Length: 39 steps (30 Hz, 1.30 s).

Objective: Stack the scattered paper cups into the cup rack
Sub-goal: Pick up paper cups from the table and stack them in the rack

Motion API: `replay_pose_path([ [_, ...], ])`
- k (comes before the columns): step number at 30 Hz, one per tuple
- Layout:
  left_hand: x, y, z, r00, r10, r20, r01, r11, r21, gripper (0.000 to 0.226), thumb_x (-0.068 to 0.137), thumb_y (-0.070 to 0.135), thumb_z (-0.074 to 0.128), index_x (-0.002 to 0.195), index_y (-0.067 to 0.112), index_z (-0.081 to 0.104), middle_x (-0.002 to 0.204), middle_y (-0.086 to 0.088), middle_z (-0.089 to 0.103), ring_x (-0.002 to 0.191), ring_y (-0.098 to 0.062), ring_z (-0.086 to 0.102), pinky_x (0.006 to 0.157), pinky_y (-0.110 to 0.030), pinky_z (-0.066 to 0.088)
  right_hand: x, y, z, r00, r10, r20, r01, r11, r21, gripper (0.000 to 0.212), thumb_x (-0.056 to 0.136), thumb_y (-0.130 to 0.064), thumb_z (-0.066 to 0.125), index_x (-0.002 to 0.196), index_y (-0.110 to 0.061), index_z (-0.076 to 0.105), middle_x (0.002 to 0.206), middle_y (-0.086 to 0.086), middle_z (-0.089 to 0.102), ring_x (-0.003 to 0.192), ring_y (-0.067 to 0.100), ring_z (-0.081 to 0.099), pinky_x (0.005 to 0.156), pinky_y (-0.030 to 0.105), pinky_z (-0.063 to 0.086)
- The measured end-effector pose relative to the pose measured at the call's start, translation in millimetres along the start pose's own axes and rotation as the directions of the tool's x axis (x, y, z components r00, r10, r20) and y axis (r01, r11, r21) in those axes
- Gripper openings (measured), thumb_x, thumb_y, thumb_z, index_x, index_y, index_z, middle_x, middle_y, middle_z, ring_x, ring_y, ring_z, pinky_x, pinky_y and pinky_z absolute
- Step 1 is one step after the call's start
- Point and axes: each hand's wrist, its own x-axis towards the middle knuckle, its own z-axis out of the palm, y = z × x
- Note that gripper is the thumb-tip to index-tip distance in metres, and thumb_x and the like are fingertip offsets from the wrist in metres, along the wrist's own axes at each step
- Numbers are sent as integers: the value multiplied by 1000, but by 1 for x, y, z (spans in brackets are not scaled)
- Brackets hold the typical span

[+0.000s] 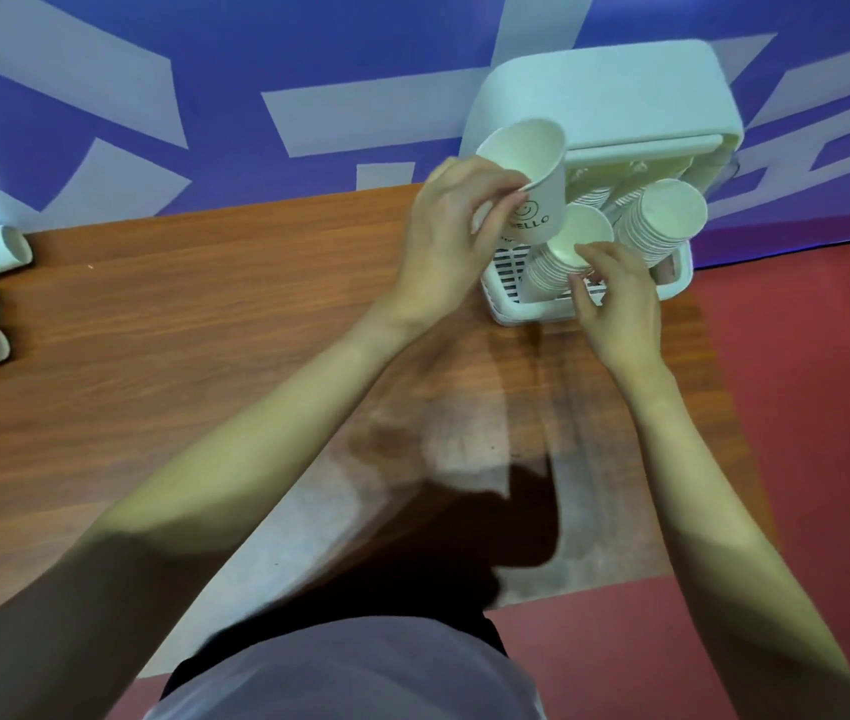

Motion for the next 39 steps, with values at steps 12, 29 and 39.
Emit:
replay_pose_path([
  [12,10,0,49,892,326,314,-376,920,113,21,92,19,55,93,5,72,88,-11,67,85,-29,61,74,-36,44,-54,-3,-13,994,111,15,-112,993,44,53,89,-12,60,136,2,40,129,21,47,118,36,48,103,45,40],
  [29,-103,-101,-86,956,-220,196,142,926,349,34,94,20,52,122,2,57,122,-14,60,115,-31,53,103,-36,38,-81,-104,51,927,36,373,-23,999,-40,67,90,-25,62,144,-1,31,148,19,31,139,32,29,115,44,27],
  [39,-230,-185,-278,848,-520,-106,494,701,514,38,92,18,56,124,0,55,124,-20,57,115,-37,51,101,-42,38,-80,-250,155,773,-165,612,258,964,-65,70,93,-37,56,149,-12,22,155,12,20,143,29,21,117,41,23],
])
